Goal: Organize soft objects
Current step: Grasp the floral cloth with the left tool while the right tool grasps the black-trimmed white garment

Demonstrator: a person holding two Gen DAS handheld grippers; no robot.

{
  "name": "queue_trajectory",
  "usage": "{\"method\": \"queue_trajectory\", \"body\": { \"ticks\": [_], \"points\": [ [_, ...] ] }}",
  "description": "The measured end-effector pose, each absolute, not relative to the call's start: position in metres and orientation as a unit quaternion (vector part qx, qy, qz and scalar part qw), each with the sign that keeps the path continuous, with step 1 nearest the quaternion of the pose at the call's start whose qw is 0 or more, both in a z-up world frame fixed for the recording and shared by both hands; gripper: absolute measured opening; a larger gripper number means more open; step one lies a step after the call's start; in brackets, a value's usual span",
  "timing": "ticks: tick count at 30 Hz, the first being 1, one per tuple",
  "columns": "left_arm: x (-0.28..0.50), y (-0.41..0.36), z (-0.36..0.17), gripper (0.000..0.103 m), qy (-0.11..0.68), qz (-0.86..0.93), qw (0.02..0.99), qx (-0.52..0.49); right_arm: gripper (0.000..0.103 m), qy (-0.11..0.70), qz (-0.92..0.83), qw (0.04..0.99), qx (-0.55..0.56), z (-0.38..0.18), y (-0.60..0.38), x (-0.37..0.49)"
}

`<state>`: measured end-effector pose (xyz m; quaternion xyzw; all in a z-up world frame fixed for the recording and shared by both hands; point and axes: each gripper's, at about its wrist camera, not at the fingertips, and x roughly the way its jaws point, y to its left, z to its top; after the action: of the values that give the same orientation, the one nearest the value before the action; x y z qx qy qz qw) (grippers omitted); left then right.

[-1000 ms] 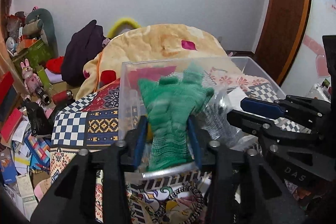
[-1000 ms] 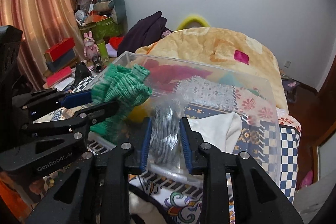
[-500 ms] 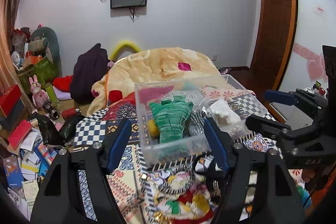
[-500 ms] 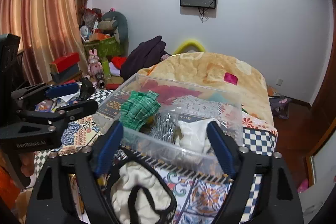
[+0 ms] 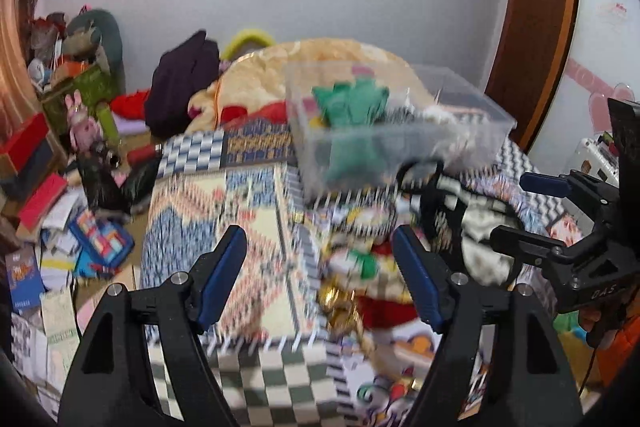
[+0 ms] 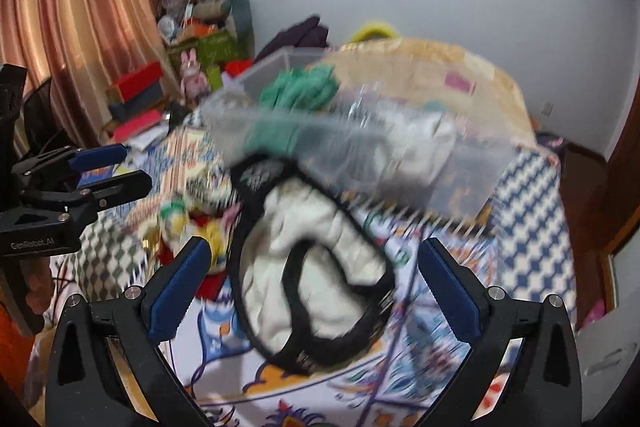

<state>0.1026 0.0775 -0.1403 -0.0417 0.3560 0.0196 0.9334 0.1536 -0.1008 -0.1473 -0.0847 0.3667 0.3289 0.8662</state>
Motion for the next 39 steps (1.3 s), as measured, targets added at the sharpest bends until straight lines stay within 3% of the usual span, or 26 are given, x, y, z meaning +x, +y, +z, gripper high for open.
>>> {"method": "queue_trajectory", "body": {
  "ticks": [6,12,17,20,22,28,39],
  "points": [
    [0.092,0.074,-0.161,0.075,0.382,0.008,0.923,-0.052,0.103,0.386,0.302,0.860,-0.143,-0.174,-0.090,0.151],
    [0.100,0.057,-0.165,0.075,0.380,-0.010,0.924,-0.050,0.101,0.394,0.296,0.863,-0.107,-0.180,-0.110,0.164],
    [0.115,0.048,-0.166,0.071,0.380,-0.023,0.923,-0.055,0.070,0.393,0.287,0.868,-0.096,-0.181,-0.129,0.168],
    [0.122,0.049,-0.170,0.060,0.386,-0.028,0.920,-0.068,0.055,0.386,0.285,0.873,-0.092,-0.179,-0.139,0.159],
    [0.126,0.050,-0.174,0.043,0.393,-0.029,0.916,-0.074,0.046,0.383,0.284,0.875,-0.086,-0.179,-0.146,0.157],
    [0.121,0.051,-0.170,0.015,0.379,-0.034,0.922,-0.076,0.028,0.383,0.286,0.876,-0.063,-0.176,-0.161,0.154],
    [0.104,0.049,-0.132,0.012,0.332,-0.030,0.941,-0.056,0.023,0.348,0.279,0.894,-0.041,-0.149,-0.169,0.148]
  ]
}}
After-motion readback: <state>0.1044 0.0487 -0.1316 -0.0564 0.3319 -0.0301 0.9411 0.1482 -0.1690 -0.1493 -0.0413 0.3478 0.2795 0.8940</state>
